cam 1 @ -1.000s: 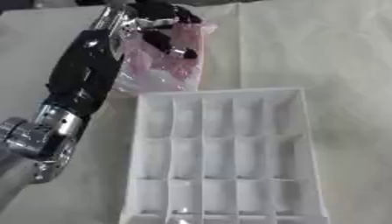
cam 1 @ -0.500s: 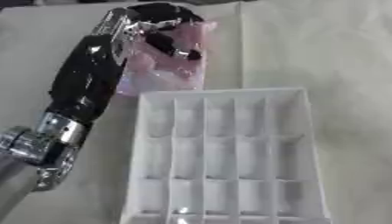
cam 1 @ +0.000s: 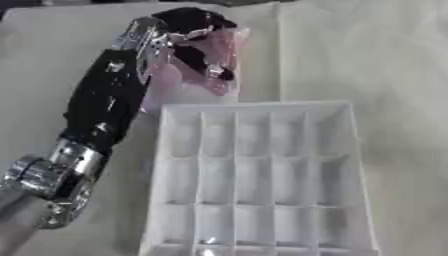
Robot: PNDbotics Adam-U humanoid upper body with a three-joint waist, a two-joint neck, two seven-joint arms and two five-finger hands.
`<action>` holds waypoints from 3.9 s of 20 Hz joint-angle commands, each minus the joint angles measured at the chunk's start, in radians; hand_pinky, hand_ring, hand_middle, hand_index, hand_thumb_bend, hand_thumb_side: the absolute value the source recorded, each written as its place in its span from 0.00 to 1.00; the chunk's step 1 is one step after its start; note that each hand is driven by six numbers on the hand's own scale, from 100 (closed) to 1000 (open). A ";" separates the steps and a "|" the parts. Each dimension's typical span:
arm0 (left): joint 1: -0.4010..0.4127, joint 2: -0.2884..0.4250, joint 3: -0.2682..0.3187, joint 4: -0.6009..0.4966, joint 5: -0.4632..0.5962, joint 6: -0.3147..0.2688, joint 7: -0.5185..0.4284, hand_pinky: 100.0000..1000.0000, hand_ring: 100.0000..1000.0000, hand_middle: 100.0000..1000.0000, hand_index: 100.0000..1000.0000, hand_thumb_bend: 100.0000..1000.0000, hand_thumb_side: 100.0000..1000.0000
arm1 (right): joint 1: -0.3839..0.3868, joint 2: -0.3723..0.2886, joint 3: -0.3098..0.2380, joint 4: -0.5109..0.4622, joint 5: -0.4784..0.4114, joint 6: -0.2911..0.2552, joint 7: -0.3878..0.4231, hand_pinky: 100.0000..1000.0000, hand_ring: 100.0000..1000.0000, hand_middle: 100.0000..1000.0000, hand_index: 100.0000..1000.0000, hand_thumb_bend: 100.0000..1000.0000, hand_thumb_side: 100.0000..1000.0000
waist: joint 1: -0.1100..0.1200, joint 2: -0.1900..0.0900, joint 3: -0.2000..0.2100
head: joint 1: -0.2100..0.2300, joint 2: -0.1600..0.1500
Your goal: Pick up objects on the table and place them in the box.
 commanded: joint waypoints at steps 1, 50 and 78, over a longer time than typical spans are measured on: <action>0.070 -0.053 -0.048 0.044 -0.183 0.015 0.019 0.00 0.18 0.21 0.29 0.33 0.02 | -0.014 -0.016 -0.013 -0.016 -0.003 -0.002 0.002 0.64 0.75 0.80 0.78 0.00 0.89 | -0.010 0.006 -0.002 | -0.001 0.000; 0.002 0.447 0.011 -0.219 -0.181 0.105 0.913 0.00 0.00 0.00 0.06 0.60 0.00 | 0.015 -0.029 -0.016 -0.017 -0.003 0.038 -0.003 0.62 0.74 0.79 0.77 0.00 0.88 | 0.033 -0.039 0.030 | -0.051 0.000; -0.026 0.438 -0.316 -0.726 0.669 -0.106 0.240 0.00 0.00 0.00 0.00 0.75 0.00 | 0.016 -0.018 -0.016 0.019 -0.016 0.056 0.007 0.62 0.75 0.79 0.77 0.00 0.88 | 0.033 -0.077 0.031 | -0.023 0.000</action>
